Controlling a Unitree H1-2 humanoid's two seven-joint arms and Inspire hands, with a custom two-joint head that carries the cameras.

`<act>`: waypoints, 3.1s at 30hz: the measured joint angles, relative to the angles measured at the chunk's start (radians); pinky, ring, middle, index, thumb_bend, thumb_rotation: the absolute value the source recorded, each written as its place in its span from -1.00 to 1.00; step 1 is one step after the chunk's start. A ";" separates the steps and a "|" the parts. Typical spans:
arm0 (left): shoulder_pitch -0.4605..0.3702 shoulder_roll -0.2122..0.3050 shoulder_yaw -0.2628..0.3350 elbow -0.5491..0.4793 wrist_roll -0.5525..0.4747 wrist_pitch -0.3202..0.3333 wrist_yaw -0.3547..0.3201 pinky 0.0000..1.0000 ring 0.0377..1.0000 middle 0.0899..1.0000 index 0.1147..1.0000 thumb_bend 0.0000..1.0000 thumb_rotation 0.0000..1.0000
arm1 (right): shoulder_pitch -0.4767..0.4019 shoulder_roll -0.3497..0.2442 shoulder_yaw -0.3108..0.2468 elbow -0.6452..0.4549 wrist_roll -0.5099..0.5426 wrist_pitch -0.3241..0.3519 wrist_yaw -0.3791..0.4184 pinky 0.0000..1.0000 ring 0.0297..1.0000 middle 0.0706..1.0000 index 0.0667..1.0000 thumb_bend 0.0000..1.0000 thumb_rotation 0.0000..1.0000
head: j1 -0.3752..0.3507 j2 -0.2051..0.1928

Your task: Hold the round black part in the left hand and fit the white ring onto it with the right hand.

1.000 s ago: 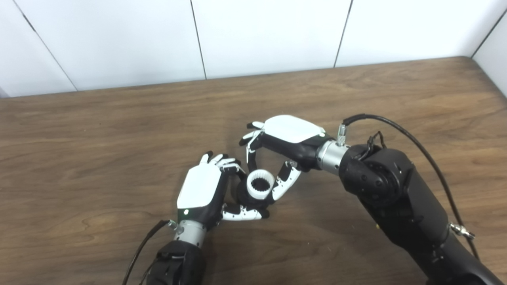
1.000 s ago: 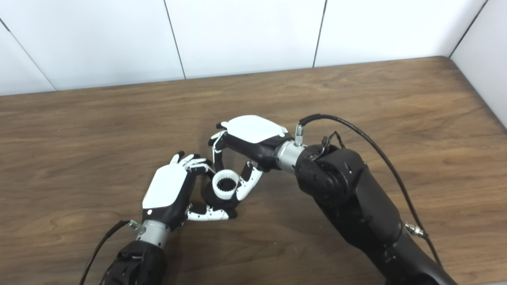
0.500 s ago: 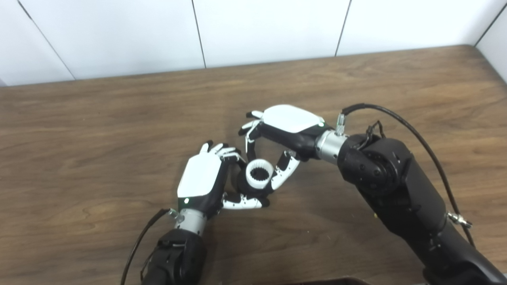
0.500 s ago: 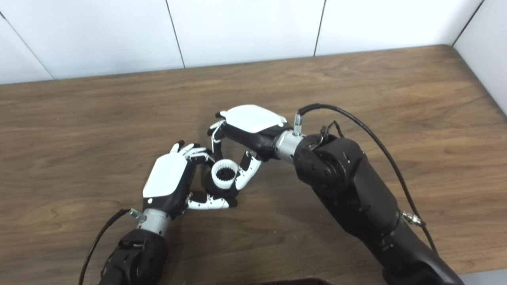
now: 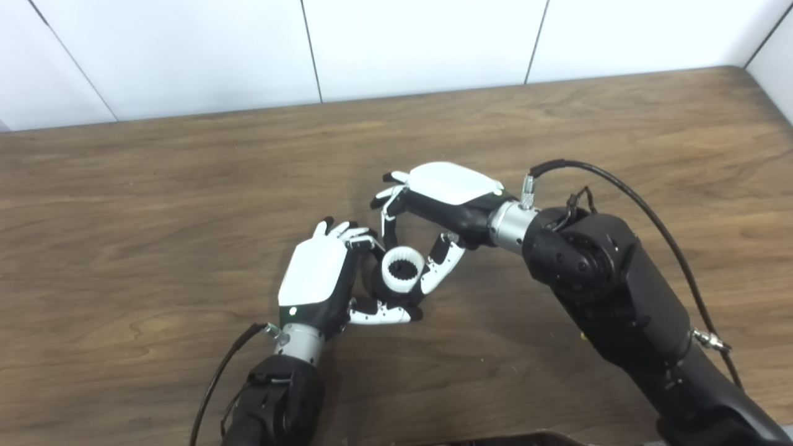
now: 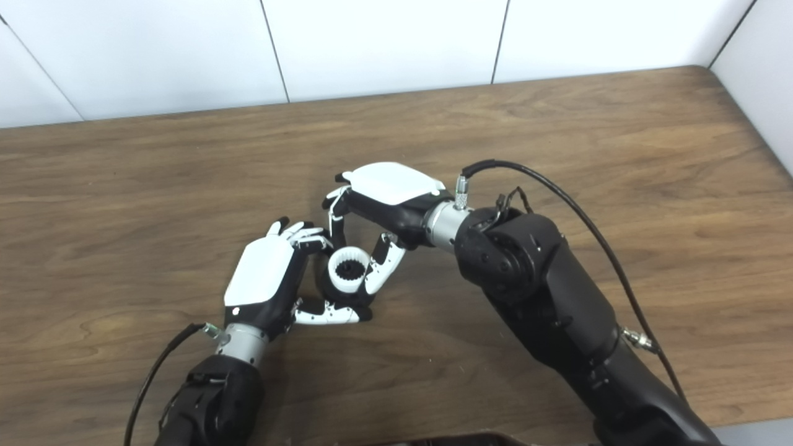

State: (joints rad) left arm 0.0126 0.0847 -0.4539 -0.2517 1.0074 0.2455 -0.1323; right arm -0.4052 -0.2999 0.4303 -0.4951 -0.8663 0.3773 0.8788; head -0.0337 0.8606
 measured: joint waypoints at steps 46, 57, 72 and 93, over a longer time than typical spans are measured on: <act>-0.004 -0.003 -0.004 -0.001 -0.001 0.011 -0.003 1.00 0.80 0.58 -0.17 0.05 -0.89 | 0.000 0.020 0.001 0.029 -0.009 -0.014 -0.030 0.91 0.99 0.72 -0.10 0.05 -0.73 | 0.008 0.003; -0.004 -0.003 -0.006 -0.001 -0.002 0.011 -0.004 1.00 0.80 0.56 -0.17 0.05 -0.89 | -0.001 0.007 -0.006 0.048 0.005 -0.027 -0.030 0.89 0.99 0.70 -0.10 0.05 -0.74 | 0.003 0.008; -0.005 -0.003 -0.006 -0.004 -0.001 0.012 -0.010 1.00 0.80 0.57 -0.17 0.05 -0.89 | 0.007 0.011 -0.009 0.053 0.008 -0.026 -0.036 0.91 0.98 0.69 -0.10 0.05 -0.73 | 0.002 0.008; -0.006 -0.004 -0.007 -0.004 -0.001 0.014 -0.012 1.00 0.79 0.57 -0.17 0.05 -0.89 | 0.019 0.017 0.001 0.053 -0.006 -0.029 -0.047 0.91 0.97 0.69 -0.09 0.05 -0.71 | 0.002 0.011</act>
State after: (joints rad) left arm 0.0062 0.0810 -0.4611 -0.2556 1.0061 0.2592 -0.1447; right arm -0.3863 -0.2831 0.4312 -0.4419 -0.8720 0.3480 0.8315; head -0.0322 0.8713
